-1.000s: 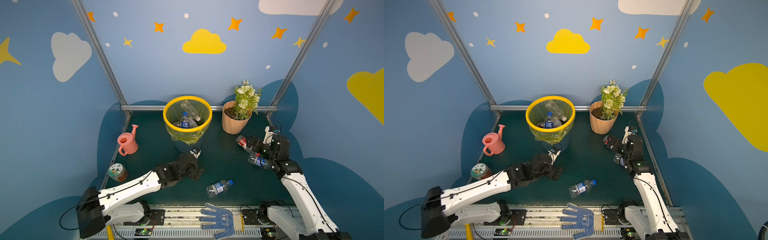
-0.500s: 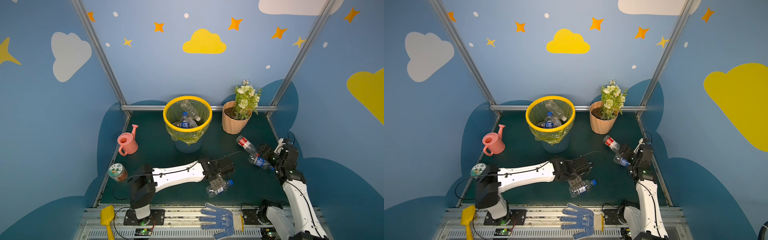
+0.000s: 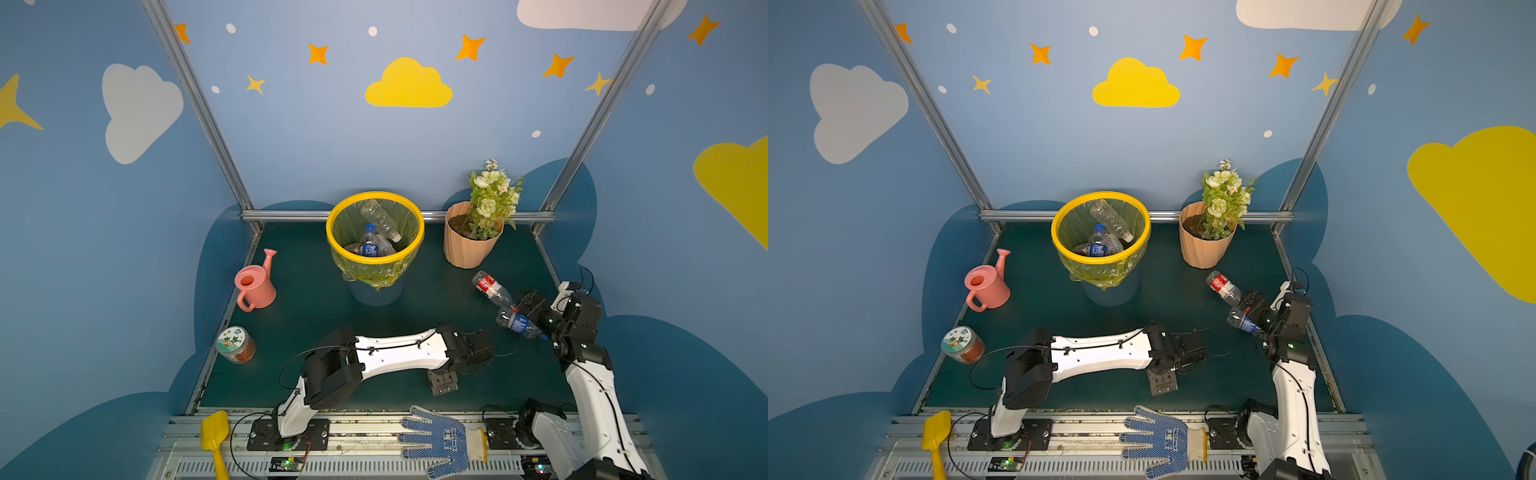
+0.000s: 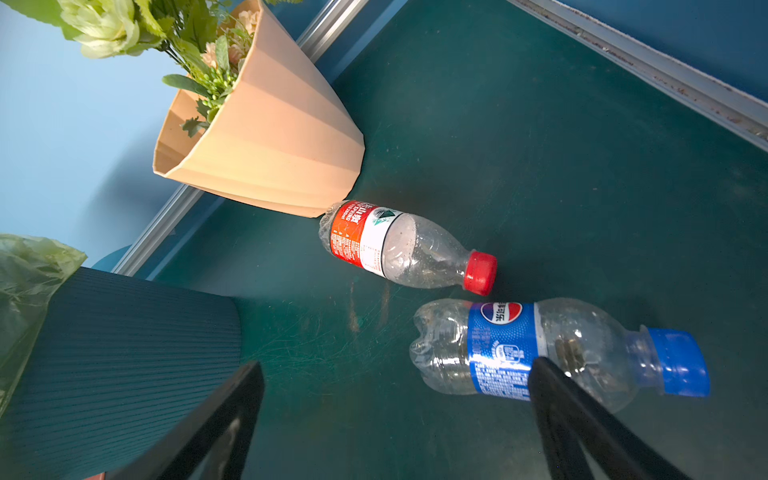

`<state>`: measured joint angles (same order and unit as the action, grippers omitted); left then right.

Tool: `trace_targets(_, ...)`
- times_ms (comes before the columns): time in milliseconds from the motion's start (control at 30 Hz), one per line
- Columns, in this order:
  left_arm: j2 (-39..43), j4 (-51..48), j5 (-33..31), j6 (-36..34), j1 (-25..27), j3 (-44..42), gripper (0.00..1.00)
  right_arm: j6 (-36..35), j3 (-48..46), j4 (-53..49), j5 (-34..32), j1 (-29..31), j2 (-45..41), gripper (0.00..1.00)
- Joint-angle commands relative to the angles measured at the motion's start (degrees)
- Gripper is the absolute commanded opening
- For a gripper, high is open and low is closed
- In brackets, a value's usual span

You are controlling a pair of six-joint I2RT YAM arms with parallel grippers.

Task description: Throw the plastic bottles in the bin

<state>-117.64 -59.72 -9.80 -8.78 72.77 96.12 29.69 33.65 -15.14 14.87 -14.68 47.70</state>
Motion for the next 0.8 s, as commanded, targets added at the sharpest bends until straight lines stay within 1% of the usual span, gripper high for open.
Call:
trace_targets(0,-1.9,-0.6,-0.2,-1.0,-0.4,-1.2,0.94,0.4,-0.5,1.7,1.9,-0.8,0.0,0.97)
trace_targets(67,-2.1,1.6,-3.6,-0.8,-1.2,-2.4,0.94,0.4,-0.3,1.7,2.5,-1.1,0.2,0.97)
trace_targets(133,-1.2,4.1,-5.0,-0.5,-2.6,-3.4,0.94,0.4,-0.5,1.8,2.8,-1.3,0.3,0.97)
trace_targets(267,2.1,9.7,-5.7,-1.6,-4.2,-5.6,0.95,0.3,-0.6,1.9,3.0,-1.7,0.5,0.97)
trace_targets(367,2.2,10.6,-6.3,-2.6,-5.0,-4.5,0.95,0.5,-0.7,2.0,3.4,-1.8,0.5,0.97)
trace_targets(433,2.7,11.1,-6.2,-2.8,-5.0,-3.9,0.95,-0.1,-0.8,3.0,5.9,-1.8,0.7,0.97)
trace_targets(500,3.9,12.6,-5.4,-2.6,-5.0,-4.5,0.95,-2.6,-0.2,4.7,12.0,-1.2,1.8,0.97)
trace_targets(533,4.8,13.8,-5.4,-2.2,-5.0,-5.4,0.95,-4.2,1.2,3.6,13.4,-0.3,3.0,0.96)
trace_targets(600,6.8,16.0,-4.8,-1.3,-5.3,-7.1,0.96,-8.2,4.3,0.4,13.2,2.8,5.6,0.95)
trace_targets(700,10.9,18.7,-4.0,0.8,-5.9,-10.6,0.96,-13.7,8.3,-3.2,9.3,9.5,9.3,0.95)
trace_targets(767,13.9,20.7,-4.9,2.3,-6.1,-13.6,0.97,-16.3,9.8,-3.9,8.0,13.5,11.8,0.95)
